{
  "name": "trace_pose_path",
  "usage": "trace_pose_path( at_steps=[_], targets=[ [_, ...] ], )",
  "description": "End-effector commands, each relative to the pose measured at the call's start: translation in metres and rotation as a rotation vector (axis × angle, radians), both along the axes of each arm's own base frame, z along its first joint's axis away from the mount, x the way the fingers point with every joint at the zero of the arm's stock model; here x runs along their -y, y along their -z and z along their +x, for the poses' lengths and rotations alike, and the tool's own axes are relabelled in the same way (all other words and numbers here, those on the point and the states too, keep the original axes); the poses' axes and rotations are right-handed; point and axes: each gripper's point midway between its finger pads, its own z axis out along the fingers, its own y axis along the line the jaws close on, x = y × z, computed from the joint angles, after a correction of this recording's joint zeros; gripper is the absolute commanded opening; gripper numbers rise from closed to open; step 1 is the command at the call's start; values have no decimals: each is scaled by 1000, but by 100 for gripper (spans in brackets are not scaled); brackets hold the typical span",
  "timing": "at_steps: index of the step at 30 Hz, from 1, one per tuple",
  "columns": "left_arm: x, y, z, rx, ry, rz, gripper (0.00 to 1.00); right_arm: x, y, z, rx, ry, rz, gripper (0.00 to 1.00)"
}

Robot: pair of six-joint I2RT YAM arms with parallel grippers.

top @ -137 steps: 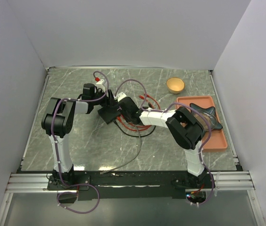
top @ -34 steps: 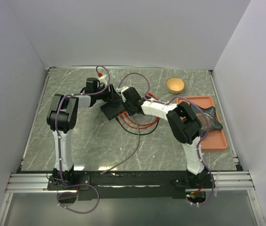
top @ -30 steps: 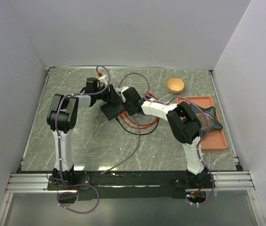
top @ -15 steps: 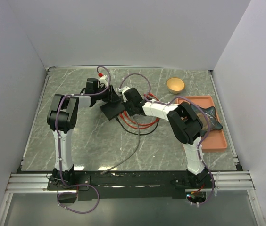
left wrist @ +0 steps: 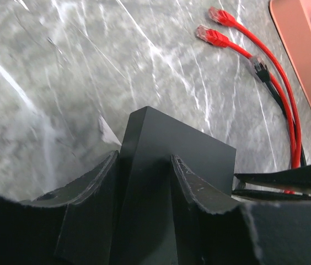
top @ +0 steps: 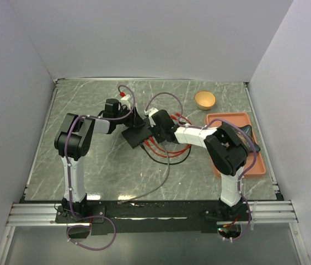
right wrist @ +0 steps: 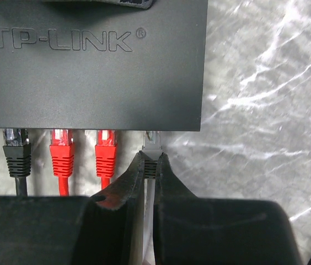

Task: Insert the plug into the switch port

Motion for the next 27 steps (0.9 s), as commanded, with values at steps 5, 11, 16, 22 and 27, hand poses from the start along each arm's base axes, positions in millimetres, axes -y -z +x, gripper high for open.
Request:
trace_pose_path(
  at_steps=[5,11,16,22,27],
  targets=[
    [56,17,-123,-234,302,-72,45,-55,-73,11,242,-177,255,0],
    [58,21,-120,-238,298,-64,46,-63,-81,1,241,-266,255,0],
    [60,14,-115,-222,294,-72,47,-65,-83,3,244,-284,236,0],
    [61,7,-118,-210,308,-67,47,-71,-79,13,206,-248,221,0],
    [68,3,-131,-209,339,-60,41,-76,-80,21,172,-201,234,0]
  ],
)
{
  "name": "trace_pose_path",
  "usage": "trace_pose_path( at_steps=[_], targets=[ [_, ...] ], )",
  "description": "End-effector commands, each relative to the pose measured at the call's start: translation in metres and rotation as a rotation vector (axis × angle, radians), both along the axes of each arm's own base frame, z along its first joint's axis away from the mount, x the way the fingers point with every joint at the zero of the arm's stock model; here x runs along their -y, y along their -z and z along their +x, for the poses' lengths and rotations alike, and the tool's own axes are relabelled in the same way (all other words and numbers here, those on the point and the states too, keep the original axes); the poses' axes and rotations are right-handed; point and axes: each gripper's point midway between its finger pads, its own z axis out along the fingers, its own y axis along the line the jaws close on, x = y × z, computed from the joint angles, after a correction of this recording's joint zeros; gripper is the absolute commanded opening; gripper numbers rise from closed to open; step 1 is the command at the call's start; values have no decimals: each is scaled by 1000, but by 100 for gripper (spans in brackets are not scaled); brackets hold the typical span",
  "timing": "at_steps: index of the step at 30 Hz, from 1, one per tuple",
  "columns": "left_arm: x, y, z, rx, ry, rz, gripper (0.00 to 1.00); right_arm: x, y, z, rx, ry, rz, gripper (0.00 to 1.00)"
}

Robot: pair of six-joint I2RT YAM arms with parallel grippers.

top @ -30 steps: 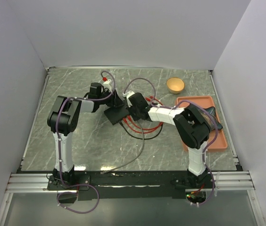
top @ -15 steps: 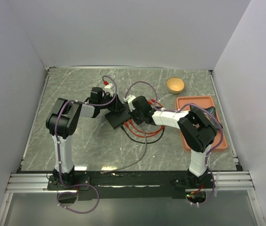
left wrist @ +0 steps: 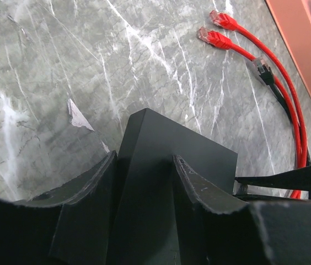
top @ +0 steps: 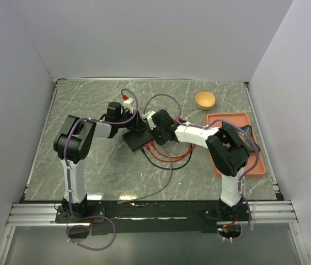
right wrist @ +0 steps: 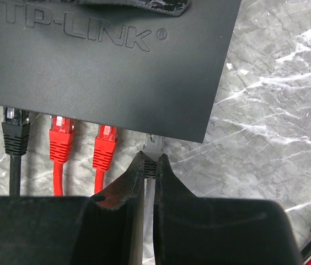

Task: Insert the plug into the switch port

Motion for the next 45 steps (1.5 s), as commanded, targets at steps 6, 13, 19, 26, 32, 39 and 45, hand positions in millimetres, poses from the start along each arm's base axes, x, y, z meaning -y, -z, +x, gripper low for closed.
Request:
trace_pose_path(
  at_steps=[6,13,19,26,32,39,45],
  targets=[
    [65,15,-124,-281,362,-60,23,-76,-100,58,302,21,350,0],
    [76,21,-144,-309,400,-67,15,-79,-116,69,356,67,398,0],
    [81,21,-155,-319,419,-63,13,-91,-126,79,372,52,425,0],
    [85,18,-161,-313,433,-61,13,-100,-136,86,382,45,441,0],
    [85,15,-163,-296,434,-58,16,-104,-144,86,377,26,450,0],
    [79,19,-130,-288,327,-31,27,-91,-123,55,307,-17,431,0],
    [52,14,-78,-295,191,-20,49,-78,-87,36,227,-21,374,9]
  ],
)
